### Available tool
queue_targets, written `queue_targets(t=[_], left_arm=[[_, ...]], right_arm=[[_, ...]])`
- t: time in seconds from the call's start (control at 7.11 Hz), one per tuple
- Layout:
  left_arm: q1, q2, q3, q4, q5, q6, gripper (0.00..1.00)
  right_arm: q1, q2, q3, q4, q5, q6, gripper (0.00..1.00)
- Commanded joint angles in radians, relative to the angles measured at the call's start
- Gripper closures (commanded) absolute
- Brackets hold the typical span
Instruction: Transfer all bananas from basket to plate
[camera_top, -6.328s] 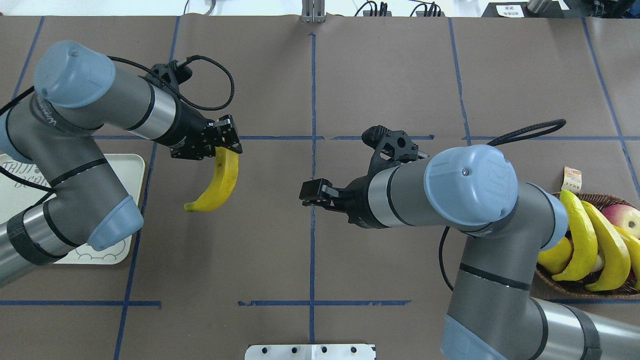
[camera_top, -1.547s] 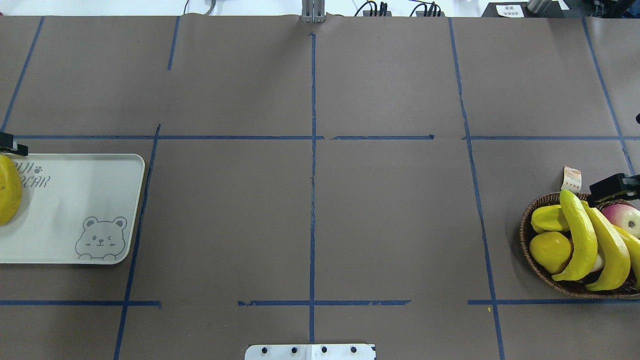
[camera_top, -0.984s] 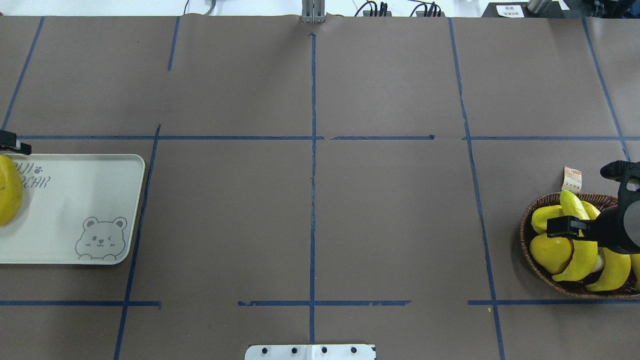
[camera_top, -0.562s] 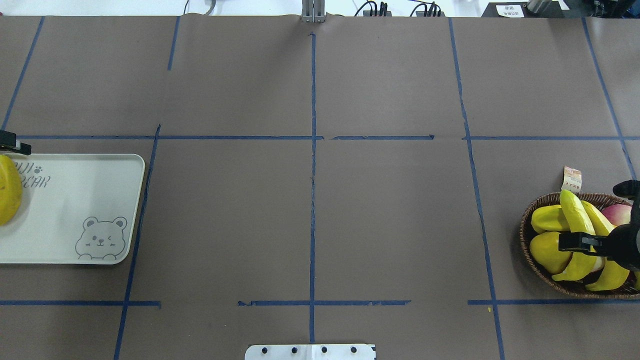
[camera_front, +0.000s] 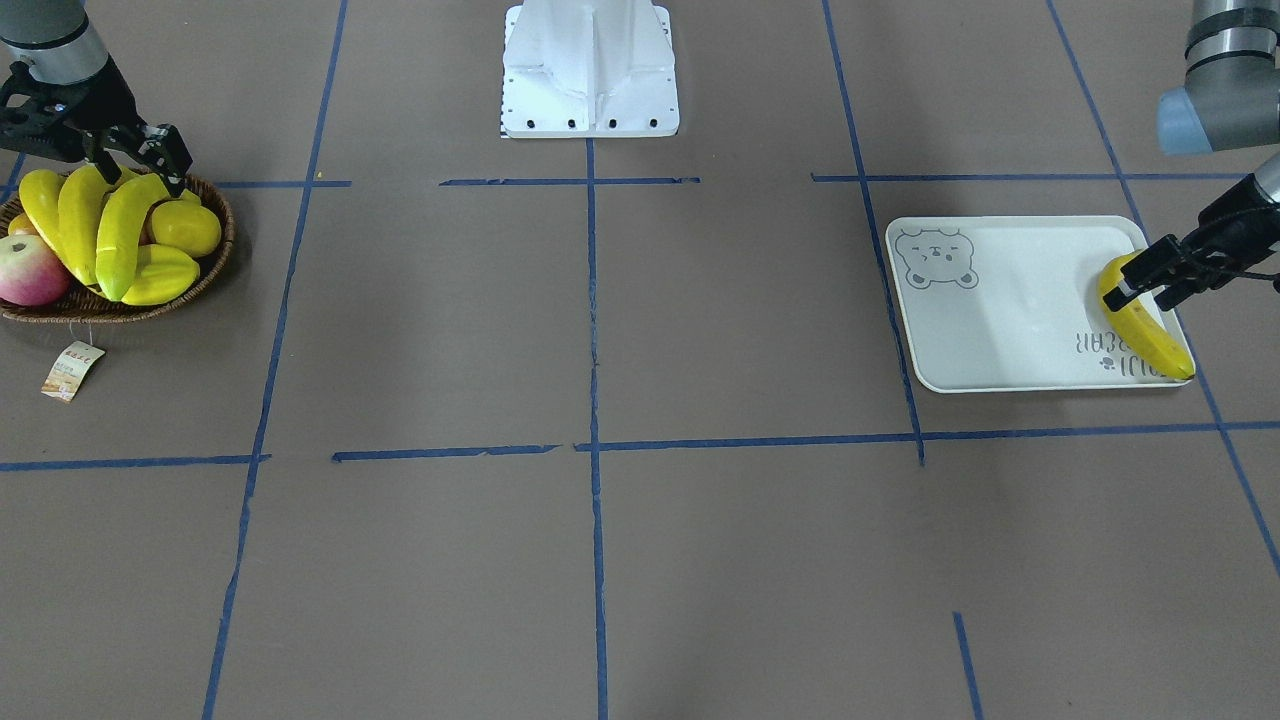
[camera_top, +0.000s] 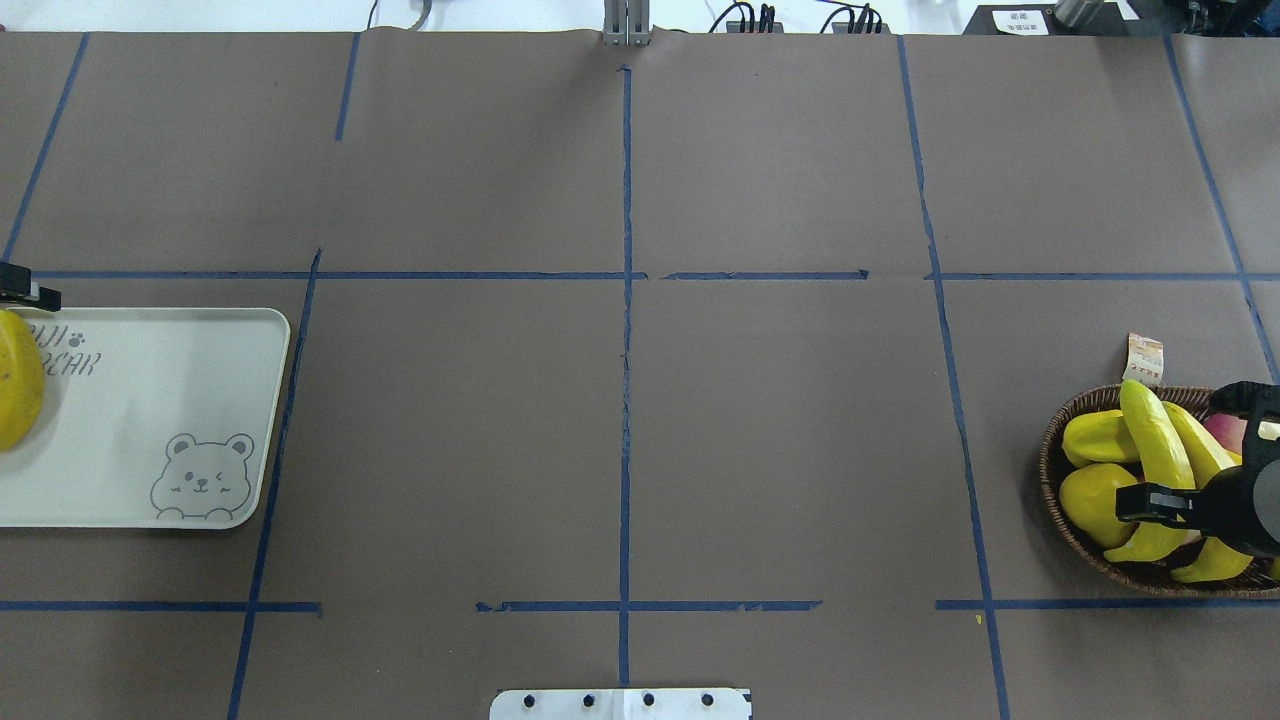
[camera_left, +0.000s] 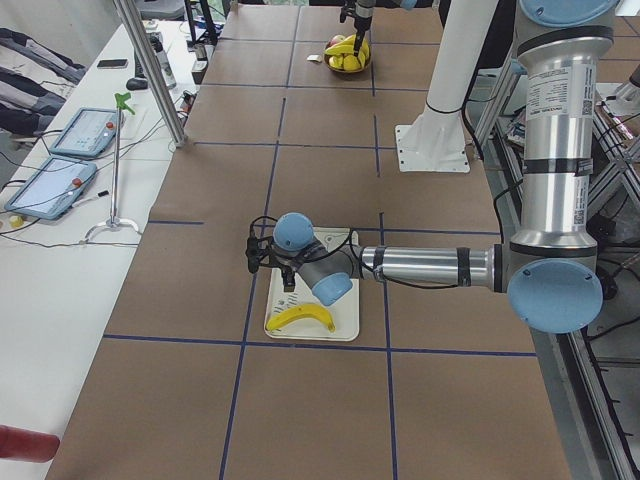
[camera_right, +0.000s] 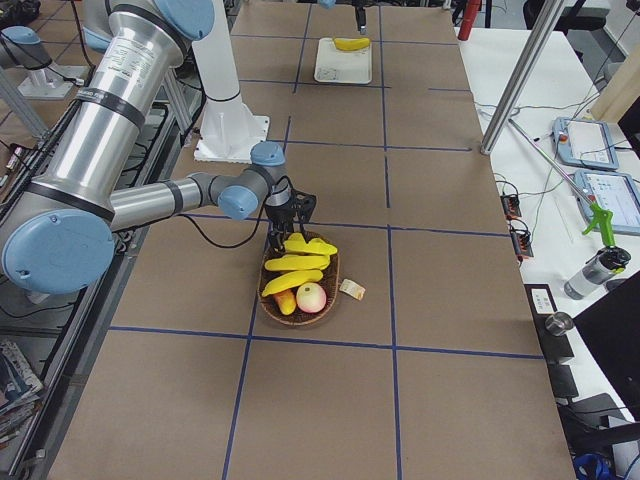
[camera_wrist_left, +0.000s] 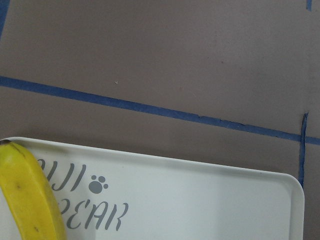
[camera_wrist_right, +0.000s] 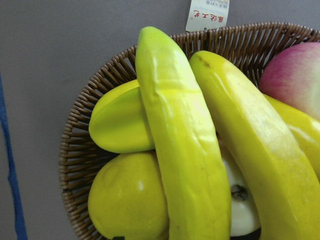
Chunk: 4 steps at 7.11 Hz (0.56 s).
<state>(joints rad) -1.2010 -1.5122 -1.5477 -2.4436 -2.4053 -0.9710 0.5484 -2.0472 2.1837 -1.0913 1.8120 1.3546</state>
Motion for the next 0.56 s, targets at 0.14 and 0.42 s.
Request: queue_targets(t=[0.14,0.42], left_arm=[[-0.002,0.006,-0.002,-0.002,0.0,0.0,0.0],[-0.002,0.009,-0.005,-0.002,-0.002,0.0,0.0]], right_arm=[[-0.001,0.033,-0.039,0.001,-0.002,0.001,0.48],[0.005,0.032,-0.027,0.001,0.0,0.0,0.87]])
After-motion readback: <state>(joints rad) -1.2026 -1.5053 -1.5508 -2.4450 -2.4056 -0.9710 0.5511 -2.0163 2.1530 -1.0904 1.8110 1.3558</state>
